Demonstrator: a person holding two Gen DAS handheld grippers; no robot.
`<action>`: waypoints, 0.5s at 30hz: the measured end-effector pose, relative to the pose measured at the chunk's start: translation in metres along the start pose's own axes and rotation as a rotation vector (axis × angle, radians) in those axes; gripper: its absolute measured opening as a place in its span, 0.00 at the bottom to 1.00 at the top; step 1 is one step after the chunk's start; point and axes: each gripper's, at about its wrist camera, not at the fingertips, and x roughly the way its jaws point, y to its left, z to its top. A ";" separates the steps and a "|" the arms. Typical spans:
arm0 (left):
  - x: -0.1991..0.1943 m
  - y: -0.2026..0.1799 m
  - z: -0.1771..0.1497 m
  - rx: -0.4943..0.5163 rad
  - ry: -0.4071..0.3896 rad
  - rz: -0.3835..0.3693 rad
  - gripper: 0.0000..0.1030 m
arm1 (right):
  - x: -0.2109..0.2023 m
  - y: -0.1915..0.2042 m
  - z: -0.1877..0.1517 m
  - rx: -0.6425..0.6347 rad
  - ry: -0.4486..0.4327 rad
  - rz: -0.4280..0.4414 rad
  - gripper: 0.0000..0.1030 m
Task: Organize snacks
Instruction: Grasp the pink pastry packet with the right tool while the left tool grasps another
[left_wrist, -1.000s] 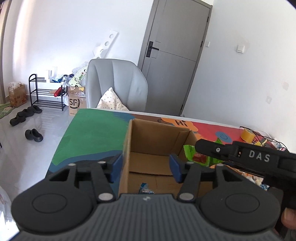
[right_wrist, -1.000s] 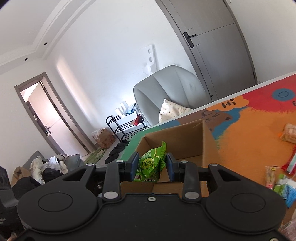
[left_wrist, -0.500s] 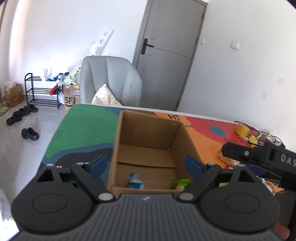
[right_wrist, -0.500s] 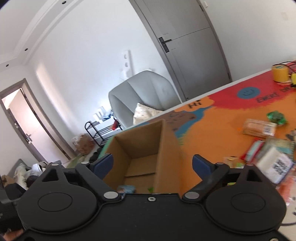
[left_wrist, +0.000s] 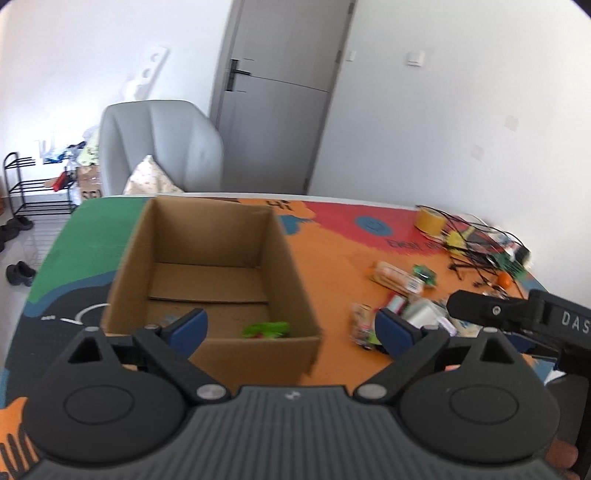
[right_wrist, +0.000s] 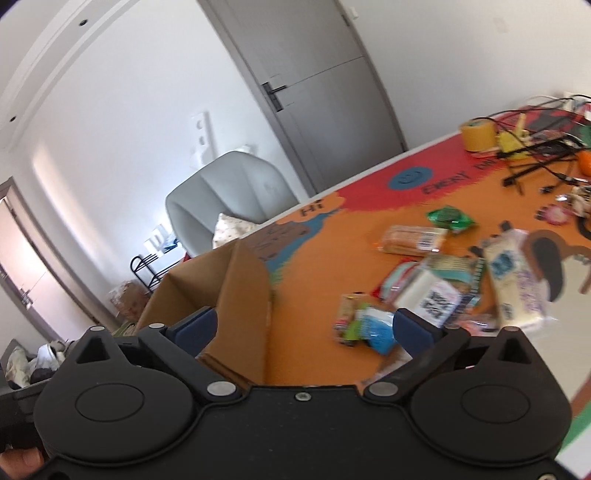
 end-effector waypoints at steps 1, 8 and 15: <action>0.000 -0.004 -0.002 0.004 0.001 -0.007 0.94 | -0.002 -0.004 0.000 0.005 -0.002 -0.005 1.00; 0.000 -0.032 -0.010 0.039 0.001 -0.052 0.94 | -0.022 -0.030 -0.005 0.034 -0.011 -0.044 1.00; 0.009 -0.052 -0.018 0.036 0.019 -0.089 0.94 | -0.033 -0.049 -0.012 0.052 -0.013 -0.072 1.00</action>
